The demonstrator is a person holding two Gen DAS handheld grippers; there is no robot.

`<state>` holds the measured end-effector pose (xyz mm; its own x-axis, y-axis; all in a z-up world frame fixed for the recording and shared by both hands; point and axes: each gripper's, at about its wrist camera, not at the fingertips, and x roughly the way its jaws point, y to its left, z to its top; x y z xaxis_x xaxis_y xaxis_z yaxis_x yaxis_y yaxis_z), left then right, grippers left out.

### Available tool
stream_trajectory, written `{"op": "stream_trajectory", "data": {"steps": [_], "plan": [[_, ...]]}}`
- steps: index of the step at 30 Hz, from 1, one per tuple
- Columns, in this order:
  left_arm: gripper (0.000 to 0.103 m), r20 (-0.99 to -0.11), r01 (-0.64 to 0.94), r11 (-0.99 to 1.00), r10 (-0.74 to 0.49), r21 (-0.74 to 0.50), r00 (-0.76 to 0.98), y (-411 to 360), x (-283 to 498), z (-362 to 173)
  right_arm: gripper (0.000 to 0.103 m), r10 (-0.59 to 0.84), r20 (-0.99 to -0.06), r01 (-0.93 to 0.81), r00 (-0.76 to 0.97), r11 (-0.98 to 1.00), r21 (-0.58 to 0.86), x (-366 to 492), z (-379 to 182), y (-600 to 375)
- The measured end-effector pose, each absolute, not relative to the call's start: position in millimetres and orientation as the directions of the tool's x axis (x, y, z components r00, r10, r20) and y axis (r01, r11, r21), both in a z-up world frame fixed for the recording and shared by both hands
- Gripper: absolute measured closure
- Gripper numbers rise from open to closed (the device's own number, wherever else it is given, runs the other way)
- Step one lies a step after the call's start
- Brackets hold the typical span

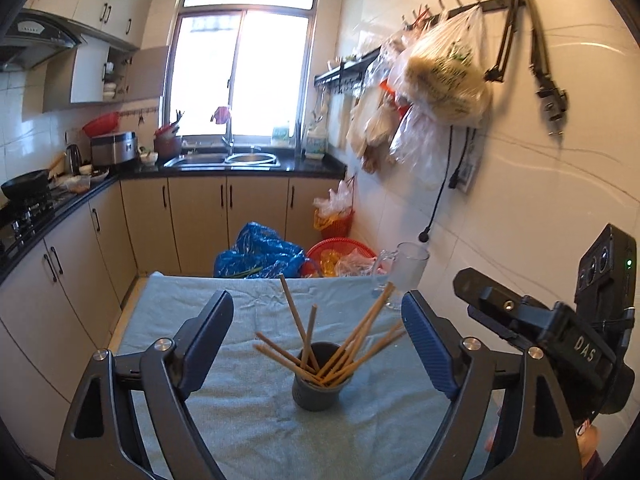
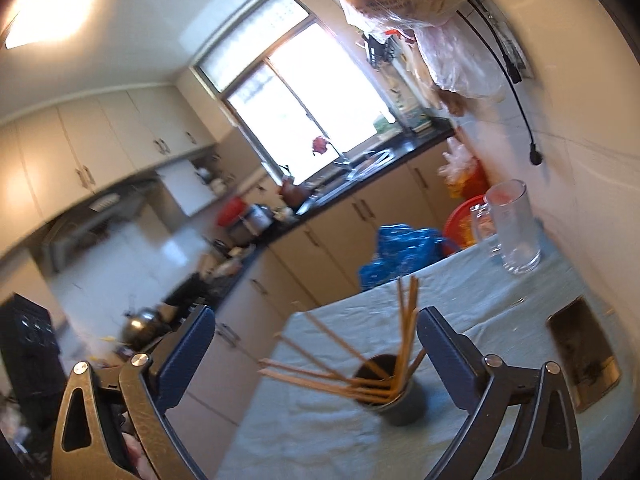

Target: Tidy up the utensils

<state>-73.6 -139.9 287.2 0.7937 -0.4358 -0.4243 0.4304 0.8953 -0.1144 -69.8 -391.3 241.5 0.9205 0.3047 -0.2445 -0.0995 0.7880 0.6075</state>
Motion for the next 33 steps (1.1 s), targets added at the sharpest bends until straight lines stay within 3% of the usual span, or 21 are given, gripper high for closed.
{"op": "stream_trajectory", "data": {"steps": [4,12,15,20,33], "plan": [[0.014,-0.390,0.432,0.895,-0.440,-0.115,0.809,-125,-107,291,0.000,0.380,-0.184,-0.170,0.906,0.727,0.665,-102,236,-390],[0.009,-0.380,0.388,0.913,-0.405,-0.125,0.832,-94,-160,272,0.000,0.456,-0.221,-0.191,0.862,0.697,0.691,-150,216,-381],[0.003,-0.368,0.350,0.931,-0.363,-0.103,0.856,-84,-179,262,0.000,0.464,-0.211,-0.183,0.861,0.668,0.722,-168,207,-382],[0.000,-0.368,0.289,0.956,-0.286,-0.047,0.885,-76,-204,241,0.000,0.405,-0.199,-0.131,0.892,0.656,0.744,-200,193,-384],[0.000,-0.353,0.134,0.991,-0.129,-0.011,0.926,-58,-234,204,0.000,0.077,-0.446,0.137,0.892,0.893,0.428,-241,157,-350]]}}
